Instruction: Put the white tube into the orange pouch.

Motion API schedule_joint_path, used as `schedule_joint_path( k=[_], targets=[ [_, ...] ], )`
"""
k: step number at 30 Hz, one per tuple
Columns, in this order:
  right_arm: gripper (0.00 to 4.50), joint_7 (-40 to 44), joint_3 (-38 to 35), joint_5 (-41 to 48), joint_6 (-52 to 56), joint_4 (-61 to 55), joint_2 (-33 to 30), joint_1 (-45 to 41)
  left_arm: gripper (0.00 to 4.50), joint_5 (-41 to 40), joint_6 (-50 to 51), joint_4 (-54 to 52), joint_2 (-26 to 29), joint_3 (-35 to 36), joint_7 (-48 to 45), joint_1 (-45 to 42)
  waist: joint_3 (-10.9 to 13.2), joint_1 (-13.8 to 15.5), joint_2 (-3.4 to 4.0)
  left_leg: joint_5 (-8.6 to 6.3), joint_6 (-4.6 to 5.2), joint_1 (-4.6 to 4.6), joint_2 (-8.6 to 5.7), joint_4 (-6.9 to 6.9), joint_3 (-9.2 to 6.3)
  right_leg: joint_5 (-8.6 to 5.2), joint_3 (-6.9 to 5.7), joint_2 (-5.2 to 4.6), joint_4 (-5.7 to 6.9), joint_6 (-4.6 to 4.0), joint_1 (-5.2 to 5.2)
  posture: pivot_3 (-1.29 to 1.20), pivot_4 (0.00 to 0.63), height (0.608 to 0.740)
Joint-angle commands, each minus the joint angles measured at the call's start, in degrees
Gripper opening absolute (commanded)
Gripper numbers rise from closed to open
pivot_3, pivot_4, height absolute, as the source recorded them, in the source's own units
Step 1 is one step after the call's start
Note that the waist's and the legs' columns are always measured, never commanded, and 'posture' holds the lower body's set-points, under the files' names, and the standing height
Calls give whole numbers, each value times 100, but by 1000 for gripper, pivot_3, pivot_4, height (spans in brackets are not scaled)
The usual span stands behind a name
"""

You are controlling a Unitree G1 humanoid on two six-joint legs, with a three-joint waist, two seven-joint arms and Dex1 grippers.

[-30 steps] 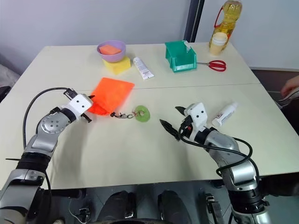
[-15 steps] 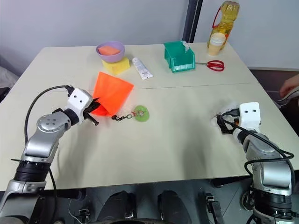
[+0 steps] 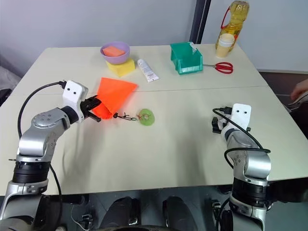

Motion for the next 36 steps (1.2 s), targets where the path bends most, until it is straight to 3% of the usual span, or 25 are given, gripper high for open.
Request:
schedule_joint_path(
  k=[1,5,7,11,28,32,36],
  targets=[
    [4500,-79,-86,-123,-276,56,25,-61,42,-151,82,-265,123,190,-57,62,1,-16,1,0,0,0,1,-1,0,0,0,1,0,0,0,0,150,740],
    [4500,-75,-12,-238,-577,196,55,-70,42,-224,101,-125,182,316,-40,118,2,-13,3,1,-1,1,1,-5,0,0,2,2,0,0,-3,0,150,740],
    [4080,-70,42,-308,-723,237,47,-58,0,-209,31,0,194,324,-39,109,2,-10,3,0,-1,1,0,-5,1,0,2,2,0,0,-3,0,150,740],
    [2387,-61,133,-412,-817,242,9,-41,0,-200,-62,153,182,298,-50,119,2,-10,2,0,-1,1,0,-5,1,0,2,1,0,0,-2,0,150,740],
    [2387,59,107,-483,-927,167,58,86,0,-208,-282,662,67,236,-60,-144,2,-12,3,0,-1,0,0,-12,3,0,3,1,-3,0,-5,0,150,740],
    [1239,63,87,-496,-901,150,86,87,0,-213,-293,672,56,222,-56,-159,2,-11,3,0,-1,1,0,-15,3,0,4,1,-5,0,-5,0,150,740],
    [1147,108,162,-524,-918,97,45,81,0,-225,-288,658,52,245,-48,-153,2,-11,2,0,-1,1,0,-15,3,0,4,0,-5,0,-5,0,150,740]
  ],
)
